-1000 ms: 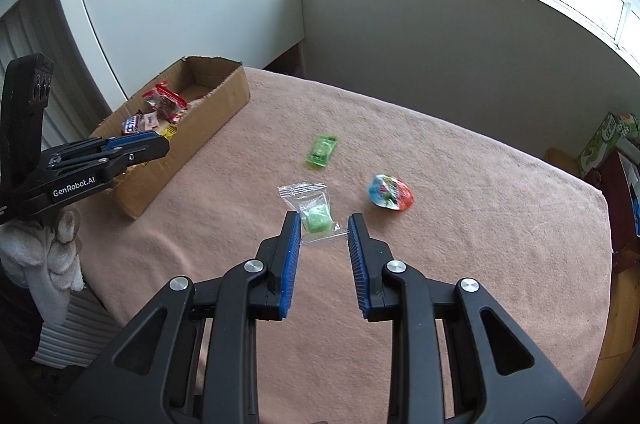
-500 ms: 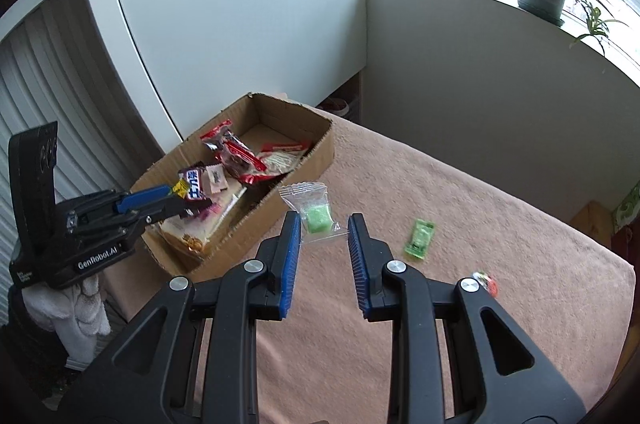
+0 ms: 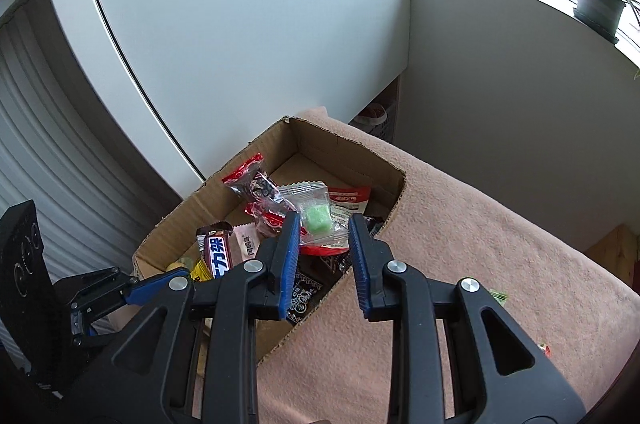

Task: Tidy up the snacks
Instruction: 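Carry both candies into the cardboard box and open both tools, then grasp the green-wrapped candy with the left tool while the right tool grasps the round red-green pouch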

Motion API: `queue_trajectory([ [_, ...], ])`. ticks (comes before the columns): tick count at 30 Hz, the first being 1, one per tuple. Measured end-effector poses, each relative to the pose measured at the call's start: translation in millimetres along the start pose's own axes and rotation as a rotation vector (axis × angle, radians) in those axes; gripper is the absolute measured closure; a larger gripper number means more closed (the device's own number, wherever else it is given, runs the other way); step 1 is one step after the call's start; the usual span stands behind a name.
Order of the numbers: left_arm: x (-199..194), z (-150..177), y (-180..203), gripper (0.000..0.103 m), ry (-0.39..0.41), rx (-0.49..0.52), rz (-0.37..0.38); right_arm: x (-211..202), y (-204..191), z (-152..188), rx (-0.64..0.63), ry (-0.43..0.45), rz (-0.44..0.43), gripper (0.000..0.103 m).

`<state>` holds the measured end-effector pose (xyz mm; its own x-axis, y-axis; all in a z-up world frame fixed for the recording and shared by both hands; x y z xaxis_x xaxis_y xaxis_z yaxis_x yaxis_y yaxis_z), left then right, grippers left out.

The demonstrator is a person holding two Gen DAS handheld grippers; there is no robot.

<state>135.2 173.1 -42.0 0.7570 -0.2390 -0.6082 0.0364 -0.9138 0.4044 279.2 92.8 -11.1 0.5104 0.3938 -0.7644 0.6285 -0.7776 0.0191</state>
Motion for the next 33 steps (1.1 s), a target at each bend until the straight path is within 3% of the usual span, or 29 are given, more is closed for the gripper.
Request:
queue_trajectory([
  [5, -0.3, -4.7, -2.7, 0.081, -0.001, -0.003, 0.0, 7.2, -4.2, -5.8, 0.0, -0.002, -0.001, 0.076],
  [7, -0.8, -6.4, -3.0, 0.081, 0.003, -0.003, 0.0, 8.2, -2.4, -6.4, 0.012, -0.005, 0.001, 0.06],
  [8, -1.1, -6.9, -3.0, 0.08, 0.006, -0.003, 0.0, 6.3, 0.0, -5.7, 0.021, 0.001, 0.001, 0.04],
  [9, -1.0, -7.2, -3.1, 0.08, 0.006, -0.005, -0.002, 3.8, 2.0, -5.2, 0.031, 0.014, 0.004, 0.027],
  [12, -2.1, -7.3, -2.6, 0.069, 0.011, -0.008, 0.0, -4.8, 7.6, -3.5, 0.046, 0.041, 0.014, 0.016],
  [14, -2.8, -6.9, -1.6, 0.05, 0.011, -0.007, 0.002, -8.7, 12.3, -3.0, 0.055, 0.043, 0.012, 0.015],
  [16, -4.2, -6.5, 0.0, 0.044, 0.017, -0.004, 0.0, -12.6, 16.5, -1.0, 0.062, 0.043, 0.008, 0.015],
  [33, -14.5, -4.2, 35.9, 0.044, 0.025, 0.059, 0.002, -53.4, 59.1, 30.5, 0.114, 0.052, 0.055, 0.014],
])
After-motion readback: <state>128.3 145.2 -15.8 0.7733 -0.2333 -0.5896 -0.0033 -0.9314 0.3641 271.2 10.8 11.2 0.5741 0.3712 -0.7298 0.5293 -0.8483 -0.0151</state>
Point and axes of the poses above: each gripper's, at about its wrist camera, not at the fingertips, and x roughly the way its jaws point, y to its right, z to its underside, the point moved 1 cm from there along x, roughly the way its jaws point, and after that the axes turned 10 degrees about z, right-handed, at the moved point
